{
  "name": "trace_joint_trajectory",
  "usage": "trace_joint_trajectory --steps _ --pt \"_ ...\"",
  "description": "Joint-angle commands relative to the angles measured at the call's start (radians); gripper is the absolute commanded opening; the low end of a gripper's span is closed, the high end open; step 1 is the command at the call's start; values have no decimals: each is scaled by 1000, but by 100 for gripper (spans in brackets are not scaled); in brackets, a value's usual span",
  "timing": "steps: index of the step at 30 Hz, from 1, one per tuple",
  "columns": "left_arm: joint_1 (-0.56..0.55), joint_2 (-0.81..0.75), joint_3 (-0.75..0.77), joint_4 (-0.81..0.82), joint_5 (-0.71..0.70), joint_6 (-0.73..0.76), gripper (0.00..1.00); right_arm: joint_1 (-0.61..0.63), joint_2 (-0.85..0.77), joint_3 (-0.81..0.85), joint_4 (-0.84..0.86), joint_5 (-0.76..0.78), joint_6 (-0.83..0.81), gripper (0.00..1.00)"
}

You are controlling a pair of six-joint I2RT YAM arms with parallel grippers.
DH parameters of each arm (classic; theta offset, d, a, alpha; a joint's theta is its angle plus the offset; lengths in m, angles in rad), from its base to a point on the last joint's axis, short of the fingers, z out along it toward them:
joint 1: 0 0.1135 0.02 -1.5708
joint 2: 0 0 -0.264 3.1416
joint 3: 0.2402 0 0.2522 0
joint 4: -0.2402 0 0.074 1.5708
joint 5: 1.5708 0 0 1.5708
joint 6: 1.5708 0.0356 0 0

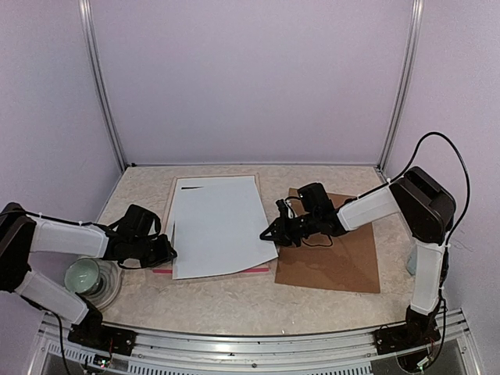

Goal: Put the photo into the frame
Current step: Pick up the photo from the mat board.

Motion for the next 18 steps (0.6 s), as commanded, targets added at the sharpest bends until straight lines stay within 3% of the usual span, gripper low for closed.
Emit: trace_joint_trajectory --steps 1,18 --pt "2 -16 0 -10 -28 -7 17 -2 -32 -20 56 -12 36 13" --pt "29 -257 27 -149 -193 -56 23 -10 -46 -52 151 64 130 10"
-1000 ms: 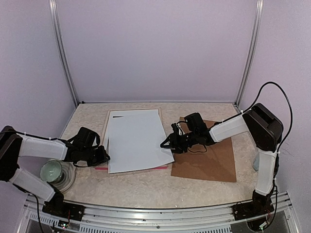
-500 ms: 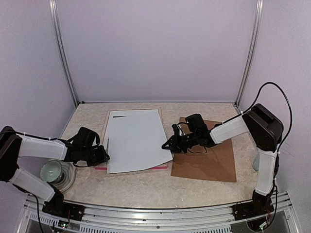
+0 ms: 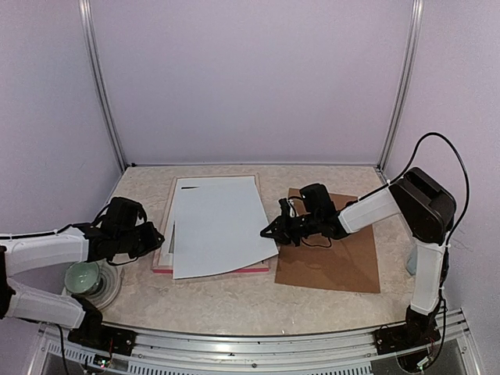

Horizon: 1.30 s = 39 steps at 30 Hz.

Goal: Put the photo into the frame
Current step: Pick up the photo from the mat board, then place the photo on the mat board.

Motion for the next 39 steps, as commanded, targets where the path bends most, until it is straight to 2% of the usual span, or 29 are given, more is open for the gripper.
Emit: trace_joint_trajectory --steps 1,10,16,20,29,39 --pt "15 -39 28 -56 -59 -10 23 -4 -44 -17 53 54 30 10" --pt "16 -42 8 -50 -54 -18 23 -2 -31 -25 120 110 58 8" --pt "16 -42 -5 -42 -54 -24 23 18 -35 -13 122 148 48 0" --pt "16 -41 -10 -36 -52 -27 23 33 -50 -16 116 187 38 0" --pt "16 -38 -22 -26 -45 -29 23 32 -23 -40 218 193 135 0" --pt "15 -41 -39 -12 -47 -37 23 55 17 46 141 253 112 0"
